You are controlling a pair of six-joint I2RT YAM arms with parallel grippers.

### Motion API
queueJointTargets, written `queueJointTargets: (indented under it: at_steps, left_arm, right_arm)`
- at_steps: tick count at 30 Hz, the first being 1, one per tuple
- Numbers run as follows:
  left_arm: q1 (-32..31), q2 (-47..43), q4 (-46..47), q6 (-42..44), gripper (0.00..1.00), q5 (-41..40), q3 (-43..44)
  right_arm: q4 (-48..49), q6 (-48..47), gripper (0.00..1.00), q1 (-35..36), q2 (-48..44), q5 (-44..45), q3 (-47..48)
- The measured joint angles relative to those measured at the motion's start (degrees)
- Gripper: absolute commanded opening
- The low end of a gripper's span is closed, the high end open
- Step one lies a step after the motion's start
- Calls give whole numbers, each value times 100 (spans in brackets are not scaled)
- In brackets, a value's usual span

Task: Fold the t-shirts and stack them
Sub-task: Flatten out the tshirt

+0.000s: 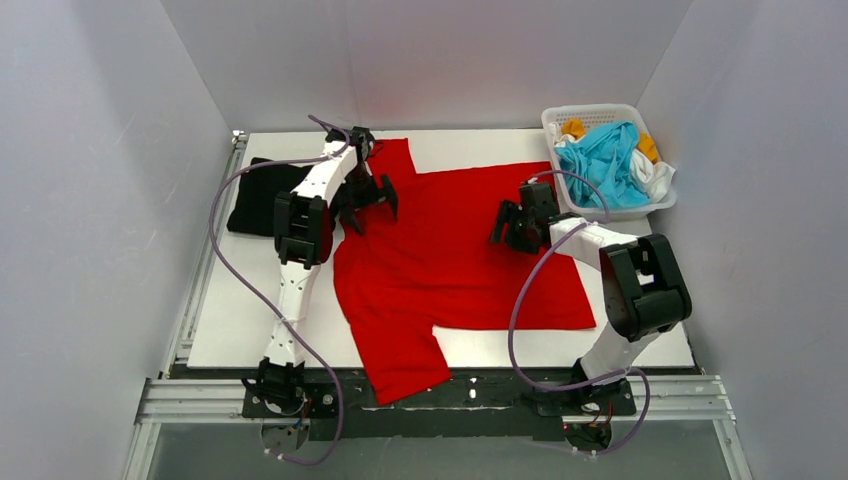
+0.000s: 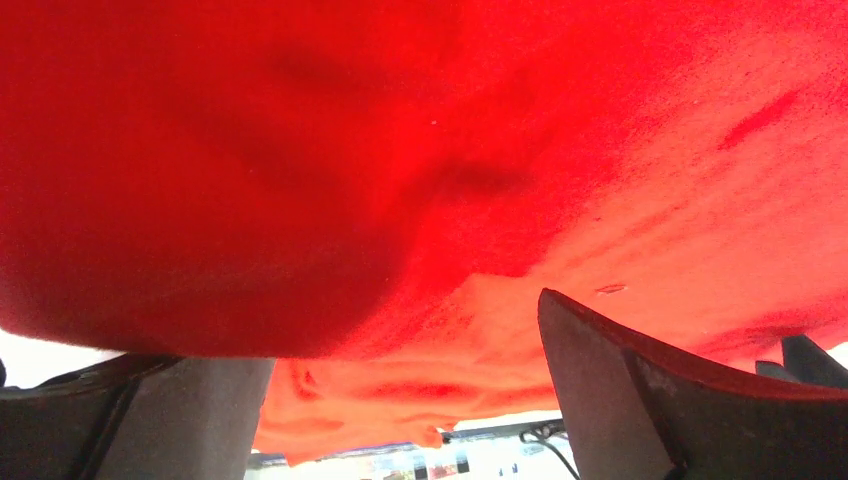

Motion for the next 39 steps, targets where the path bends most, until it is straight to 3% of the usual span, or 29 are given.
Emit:
queueJointTargets:
  at_steps: [8,14,18,23,28,33,39]
  left_arm:
    - [203,859,-501,-345,98,737,1582]
    - [201,459,254,-297,98,984,1082]
    - [103,-678,566,63,98,903,-138]
    - [-297,-3309,789,326,98,431,-2302]
    - [-1467,-6148,885,256,100,-389,-4896]
    - [-2553,-7702,837,-240,100,-901,-7254]
    - [-3709,-9326,1045,-1259,99,-1189,-9182]
  right_arm:
    - [-238,50,78,-175,715,55,946]
    - [-876,-146,79,-186,33,258,1117]
    - [-1134,-190,83,-186,-1043,260,1080]
    - [-1340,31,91,-190,-2570,511,433]
    - [-2031,413,91,-278,-3331,1091,-435]
    - [-2452,581,92,-446,-4124,1523,-1045]
    - [-2457,695,92,-570,-4992,1912,-1572]
